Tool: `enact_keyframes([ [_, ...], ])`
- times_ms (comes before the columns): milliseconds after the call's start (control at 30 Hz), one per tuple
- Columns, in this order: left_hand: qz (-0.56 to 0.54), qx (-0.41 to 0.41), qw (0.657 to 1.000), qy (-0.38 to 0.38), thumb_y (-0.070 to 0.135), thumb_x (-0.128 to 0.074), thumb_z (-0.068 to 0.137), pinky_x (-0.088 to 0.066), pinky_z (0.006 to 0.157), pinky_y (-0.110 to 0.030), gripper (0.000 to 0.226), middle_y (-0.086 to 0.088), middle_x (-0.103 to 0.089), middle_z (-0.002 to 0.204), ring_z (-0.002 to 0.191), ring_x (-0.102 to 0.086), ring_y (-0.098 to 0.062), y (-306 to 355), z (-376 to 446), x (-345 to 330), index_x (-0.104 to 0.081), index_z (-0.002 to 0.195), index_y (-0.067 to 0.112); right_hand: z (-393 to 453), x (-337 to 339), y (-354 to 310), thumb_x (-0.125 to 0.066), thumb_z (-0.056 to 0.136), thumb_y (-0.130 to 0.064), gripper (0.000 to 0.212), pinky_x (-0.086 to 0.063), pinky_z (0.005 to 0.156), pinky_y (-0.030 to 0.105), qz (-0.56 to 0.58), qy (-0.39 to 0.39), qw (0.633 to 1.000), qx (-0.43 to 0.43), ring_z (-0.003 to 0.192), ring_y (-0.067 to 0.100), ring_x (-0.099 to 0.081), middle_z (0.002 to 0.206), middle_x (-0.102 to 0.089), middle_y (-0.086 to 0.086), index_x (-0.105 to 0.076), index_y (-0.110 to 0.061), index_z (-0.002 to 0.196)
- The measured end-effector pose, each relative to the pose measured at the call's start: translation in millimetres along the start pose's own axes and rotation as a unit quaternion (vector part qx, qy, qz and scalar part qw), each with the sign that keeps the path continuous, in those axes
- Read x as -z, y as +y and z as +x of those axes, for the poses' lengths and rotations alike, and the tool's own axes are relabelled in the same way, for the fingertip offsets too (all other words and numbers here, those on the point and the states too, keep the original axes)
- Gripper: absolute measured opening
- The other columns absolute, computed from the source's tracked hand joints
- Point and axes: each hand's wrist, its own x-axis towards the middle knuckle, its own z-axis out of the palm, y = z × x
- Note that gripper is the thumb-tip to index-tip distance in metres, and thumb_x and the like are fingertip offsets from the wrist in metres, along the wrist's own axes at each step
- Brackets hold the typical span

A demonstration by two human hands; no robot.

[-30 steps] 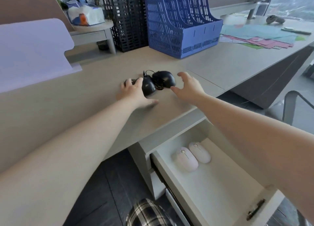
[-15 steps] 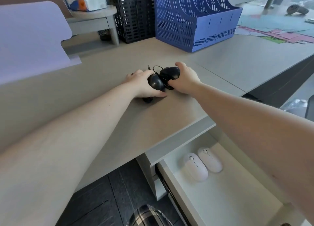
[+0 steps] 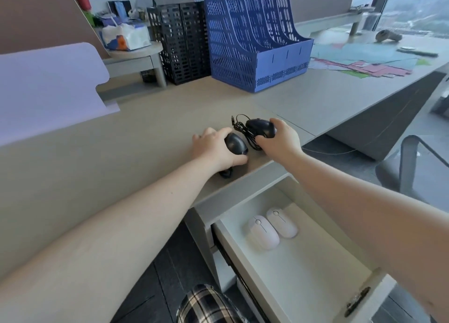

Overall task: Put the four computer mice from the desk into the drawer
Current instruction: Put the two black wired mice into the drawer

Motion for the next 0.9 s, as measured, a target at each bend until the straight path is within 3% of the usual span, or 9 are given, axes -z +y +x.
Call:
enact_keyframes([
  [133,-0.009,-0.034,0.999,0.000,0.060,-0.071,0.057,-0.038,0.097,-0.036,0.074,-0.002,-0.049,0.126,0.115,-0.043,-0.031,36.9,-42.3,-21.1,-0.049,0.124,0.038,-44.2,39.6,31.8,-0.063,0.079,-0.019,0.046,-0.054,0.087,0.043,0.026,-0.002,0.999,-0.023,0.101,0.031,-0.061,0.110,-0.063,0.008,-0.055,-0.018,0.124],
  [200,-0.006,-0.057,0.998,-0.013,0.059,-0.071,0.057,-0.035,0.098,-0.035,0.078,-0.003,-0.049,0.128,0.115,-0.043,-0.030,55.5,-65.6,-38.4,-0.047,0.127,0.036,-61.6,54.6,52.2,-0.063,0.078,-0.018,0.046,-0.051,0.084,0.036,0.027,-0.004,0.999,-0.038,0.098,0.027,-0.060,0.105,-0.061,0.003,-0.055,-0.020,0.124],
  [333,-0.031,-0.071,0.996,-0.052,0.054,-0.073,0.060,-0.036,0.100,-0.033,0.082,-0.003,-0.046,0.130,0.117,-0.037,-0.031,81.2,-111.4,-79.4,-0.045,0.133,0.033,-91.7,71.3,91.8,-0.067,0.078,-0.023,0.058,-0.038,0.082,0.026,0.007,-0.021,0.997,-0.076,0.106,0.021,-0.057,0.124,-0.061,0.002,-0.050,-0.023,0.133],
  [500,-0.030,-0.035,0.993,-0.105,0.055,-0.070,0.061,-0.040,0.096,-0.036,0.072,-0.002,-0.045,0.128,0.119,-0.036,-0.032,85.3,-150.2,-130.6,-0.048,0.125,0.032,-122.6,72.5,138.9,-0.067,0.076,-0.023,0.051,-0.046,0.080,0.031,-0.063,-0.108,0.985,-0.119,0.095,0.020,-0.056,0.116,-0.063,0.004,-0.055,-0.024,0.125],
  [700,0.005,-0.001,0.987,-0.161,0.052,-0.068,0.062,-0.034,0.103,-0.037,0.064,-0.006,-0.045,0.131,0.123,-0.033,-0.036,77.9,-168.2,-173.7,-0.051,0.120,0.028,-131.3,57.3,170.8,-0.063,0.079,-0.028,0.037,-0.050,0.080,0.035,-0.155,-0.223,0.953,-0.138,0.093,0.024,-0.059,0.106,-0.064,0.008,-0.057,-0.015,0.113],
  [900,0.053,0.012,0.980,-0.191,0.046,-0.065,0.064,-0.036,0.101,-0.035,0.064,-0.006,-0.045,0.128,0.117,-0.034,-0.034,63.8,-168.8,-197.0,-0.049,0.124,0.028,-128.0,35.3,188.0,-0.058,0.082,-0.030,0.067,-0.048,0.092,0.036,-0.214,-0.337,0.906,-0.141,0.117,0.033,-0.052,0.135,-0.046,0.016,-0.031,-0.015,0.142],
])
